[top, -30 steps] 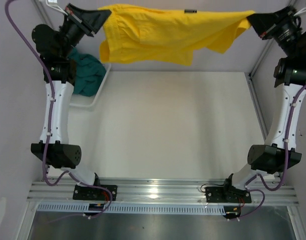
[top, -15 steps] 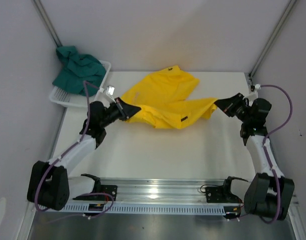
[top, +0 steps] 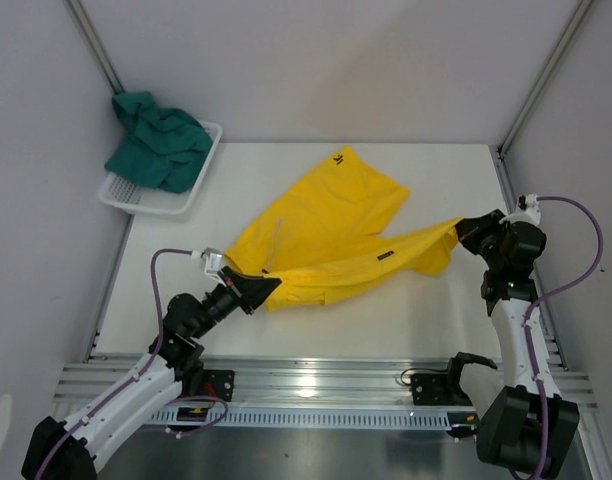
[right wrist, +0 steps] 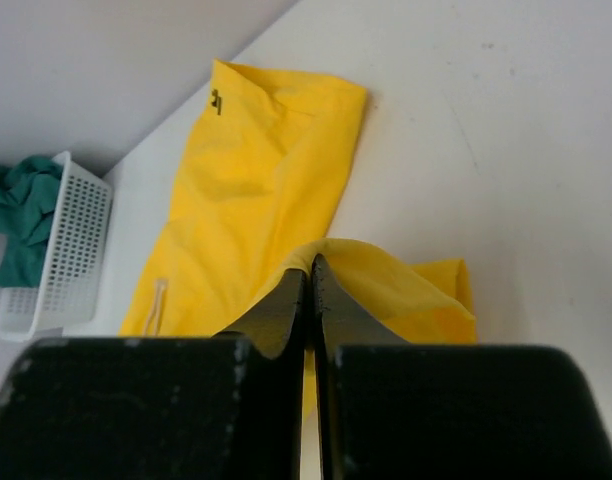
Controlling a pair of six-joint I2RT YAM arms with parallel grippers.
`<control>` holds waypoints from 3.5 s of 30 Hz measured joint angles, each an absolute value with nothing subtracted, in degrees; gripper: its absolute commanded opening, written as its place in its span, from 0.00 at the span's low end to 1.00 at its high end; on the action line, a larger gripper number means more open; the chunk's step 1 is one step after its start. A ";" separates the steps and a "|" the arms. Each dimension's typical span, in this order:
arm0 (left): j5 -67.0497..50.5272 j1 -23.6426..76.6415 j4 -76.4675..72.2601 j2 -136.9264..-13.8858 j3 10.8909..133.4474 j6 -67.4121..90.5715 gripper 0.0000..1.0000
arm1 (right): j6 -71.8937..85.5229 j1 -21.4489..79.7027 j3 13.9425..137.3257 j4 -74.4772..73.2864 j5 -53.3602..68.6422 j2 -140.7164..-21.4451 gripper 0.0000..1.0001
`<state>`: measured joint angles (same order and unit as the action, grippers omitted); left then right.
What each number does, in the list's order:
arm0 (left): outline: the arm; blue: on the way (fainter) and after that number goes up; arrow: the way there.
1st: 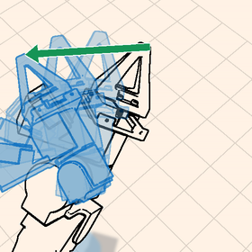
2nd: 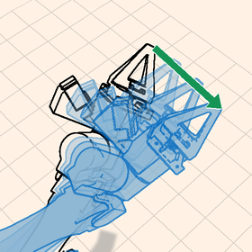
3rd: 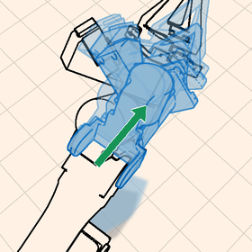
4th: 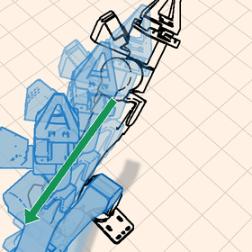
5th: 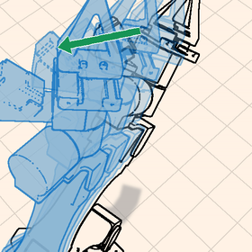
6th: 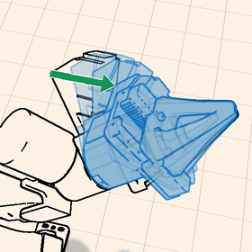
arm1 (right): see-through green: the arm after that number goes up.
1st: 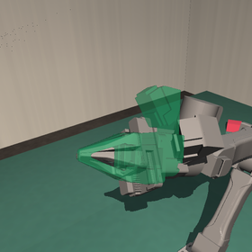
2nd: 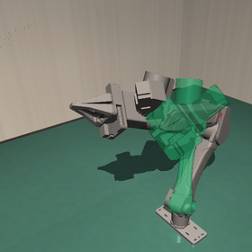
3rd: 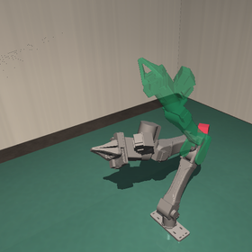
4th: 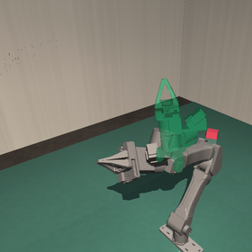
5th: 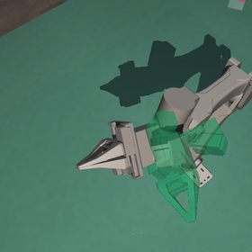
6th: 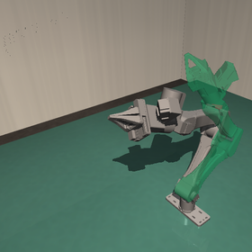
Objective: Fold and stack the shorts
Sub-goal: Flatten the shorts out
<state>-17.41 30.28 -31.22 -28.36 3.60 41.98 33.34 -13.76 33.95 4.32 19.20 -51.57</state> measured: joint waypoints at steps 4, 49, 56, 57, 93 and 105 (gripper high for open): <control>-14.46 34.20 -28.95 -26.20 2.66 41.47 0.01 | 32.62 -13.63 33.63 5.04 17.08 -54.54 0.00; -17.72 63.96 -40.58 -33.87 2.66 26.50 0.99 | 16.62 -7.42 21.02 25.76 -19.84 -42.98 0.75; 0.47 63.90 -23.75 -23.66 5.45 26.50 0.99 | 23.14 -6.15 26.30 21.58 -14.92 -48.86 0.99; 2.76 63.48 -20.84 -24.77 7.18 26.55 0.99 | 24.73 -5.80 28.82 19.70 -13.39 -51.44 0.99; -6.33 17.10 -1.30 -56.21 20.86 39.27 0.99 | 30.63 11.31 99.61 -19.31 -4.23 -126.93 0.53; -7.90 15.70 -6.92 -64.12 20.71 39.66 0.99 | 29.85 11.57 109.91 -21.71 -6.09 -134.10 0.39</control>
<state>-7.90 15.70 -6.92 -64.12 20.71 39.66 29.85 11.57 109.91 -21.71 -6.09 -134.10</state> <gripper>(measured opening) 0.990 0.479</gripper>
